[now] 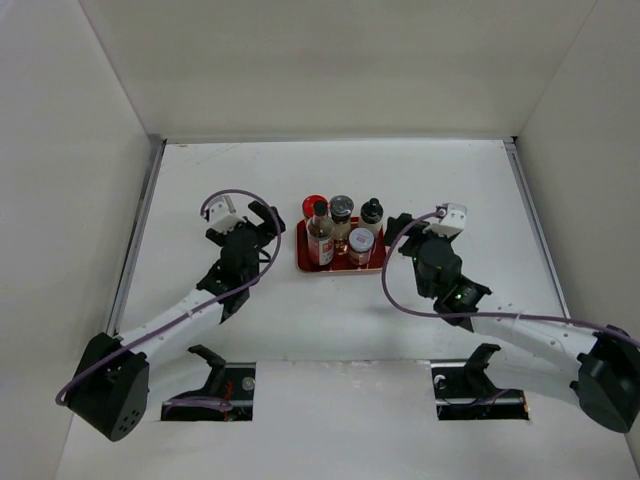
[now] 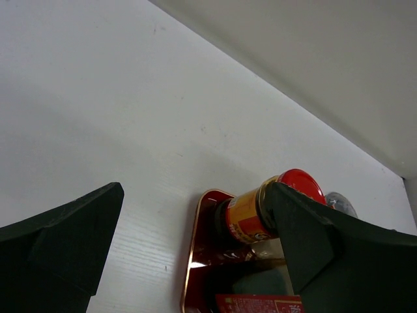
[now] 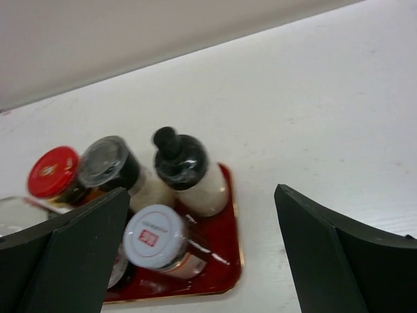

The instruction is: Organize the condiment bottles

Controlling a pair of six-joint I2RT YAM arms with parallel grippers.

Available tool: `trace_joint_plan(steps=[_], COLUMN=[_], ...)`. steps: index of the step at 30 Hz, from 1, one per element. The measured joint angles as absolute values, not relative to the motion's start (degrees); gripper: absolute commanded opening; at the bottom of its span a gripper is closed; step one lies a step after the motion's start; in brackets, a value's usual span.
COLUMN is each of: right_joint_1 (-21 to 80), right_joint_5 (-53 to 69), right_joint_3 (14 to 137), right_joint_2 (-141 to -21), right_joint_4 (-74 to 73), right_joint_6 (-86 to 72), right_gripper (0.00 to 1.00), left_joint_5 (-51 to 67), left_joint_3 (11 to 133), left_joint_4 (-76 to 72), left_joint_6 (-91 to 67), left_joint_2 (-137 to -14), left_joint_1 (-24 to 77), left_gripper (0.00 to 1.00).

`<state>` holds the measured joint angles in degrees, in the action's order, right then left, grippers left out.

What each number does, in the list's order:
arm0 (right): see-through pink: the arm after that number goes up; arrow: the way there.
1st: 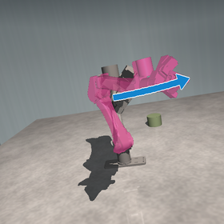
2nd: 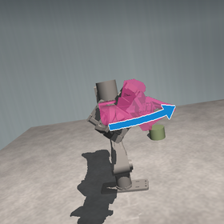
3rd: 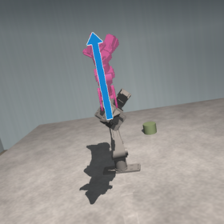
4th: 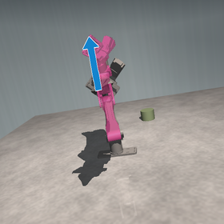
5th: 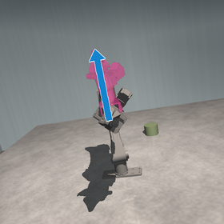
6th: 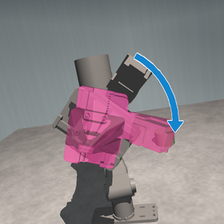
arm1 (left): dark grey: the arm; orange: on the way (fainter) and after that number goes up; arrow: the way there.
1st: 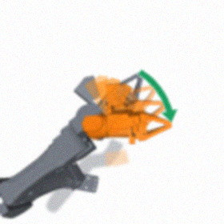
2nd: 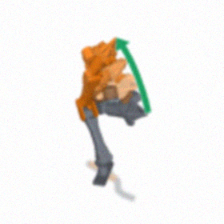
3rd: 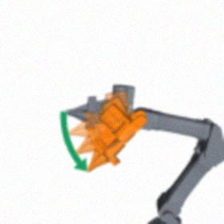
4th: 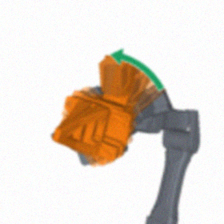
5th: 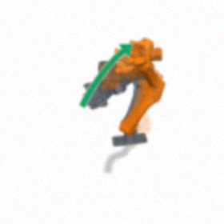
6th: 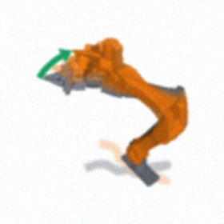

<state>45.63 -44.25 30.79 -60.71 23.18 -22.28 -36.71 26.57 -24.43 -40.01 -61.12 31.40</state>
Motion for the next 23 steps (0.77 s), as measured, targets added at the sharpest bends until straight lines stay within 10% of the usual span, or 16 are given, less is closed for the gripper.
trace_joint_plan(steps=[23], right_joint_1=[41.98], right_joint_5=[-48.93], right_joint_3=[16.88], right_joint_2=[-44.73], right_joint_4=[18.09], right_joint_6=[-37.43], right_gripper=[1.00], left_joint_5=[-37.95], left_joint_3=[42.92], left_joint_4=[10.33], left_joint_6=[-37.21], left_joint_2=[-64.69], left_joint_1=[28.80], left_gripper=[1.00])
